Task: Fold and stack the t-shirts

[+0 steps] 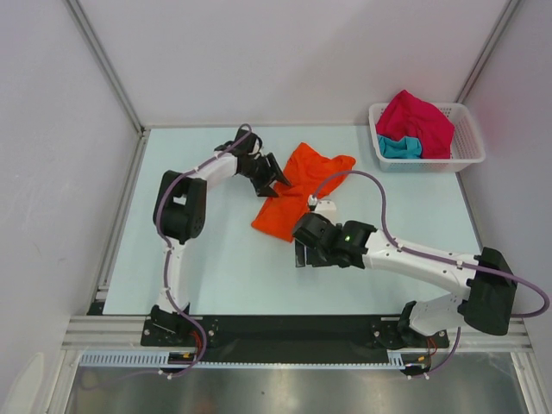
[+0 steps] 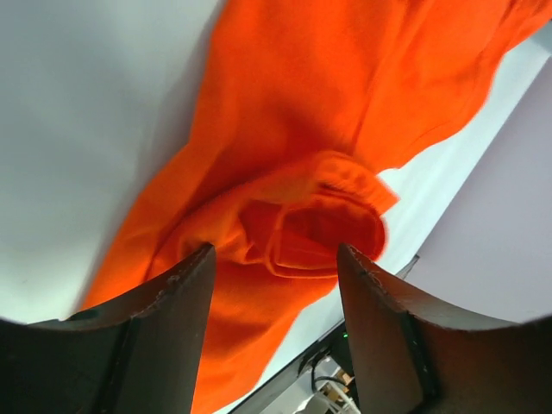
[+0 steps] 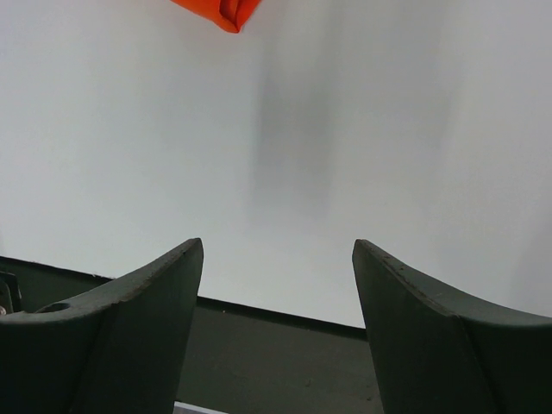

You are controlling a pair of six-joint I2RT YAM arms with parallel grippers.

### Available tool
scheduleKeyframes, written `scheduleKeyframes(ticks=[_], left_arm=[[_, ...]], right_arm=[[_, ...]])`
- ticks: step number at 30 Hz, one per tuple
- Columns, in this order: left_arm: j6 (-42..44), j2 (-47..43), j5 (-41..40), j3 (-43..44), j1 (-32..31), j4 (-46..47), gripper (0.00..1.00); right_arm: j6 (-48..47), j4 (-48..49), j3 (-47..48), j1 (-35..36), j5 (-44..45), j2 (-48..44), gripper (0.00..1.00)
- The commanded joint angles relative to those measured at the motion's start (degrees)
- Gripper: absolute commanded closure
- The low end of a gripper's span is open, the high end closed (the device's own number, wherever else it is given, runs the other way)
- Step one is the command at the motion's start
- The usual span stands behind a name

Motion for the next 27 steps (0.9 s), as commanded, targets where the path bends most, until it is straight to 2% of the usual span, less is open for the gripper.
scheduleKeyframes(ticks=[1, 5, 7, 11, 14, 22, 27], left_arm=[[3.8, -7.4, -0.1, -5.4, 0.9, -1.3, 0.36], [5.6, -14.6, -3.0, -15.6, 1.0, 0.4, 0.36], [6.8, -18.6, -6.9, -17.5, 1.2, -0.2, 0.36], [10.2, -23.8, -13.3, -20.4, 2.1, -2.6, 0.35], [10.8, -27.0, -14.1, -23.3, 2.7, -3.0, 0.35], [10.4, -29.2, -13.8, -33.7, 2.8, 1.8, 0.35], [9.9, -27.6, -13.6, -36.0, 2.8, 4.8, 0.35]], right_arm=[[-0.7, 1.8, 1.8, -0.3, 0.9, 1.1, 0.24], [-3.0, 8.1, -1.8, -3.1, -1.4, 3.7, 0.24], [-4.5, 11.5, -2.1, -5.1, -3.4, 7.2, 0.24], [-7.5, 12.8, 2.9, -5.2, -2.9, 12.9, 0.24], [-9.7, 13.8, 6.3, -5.7, -2.9, 16.9, 0.24], [-12.1, 14.2, 12.5, -6.0, -4.1, 22.3, 0.24], [-13.1, 14.7, 12.8, -7.2, -4.1, 23.9, 0.24]])
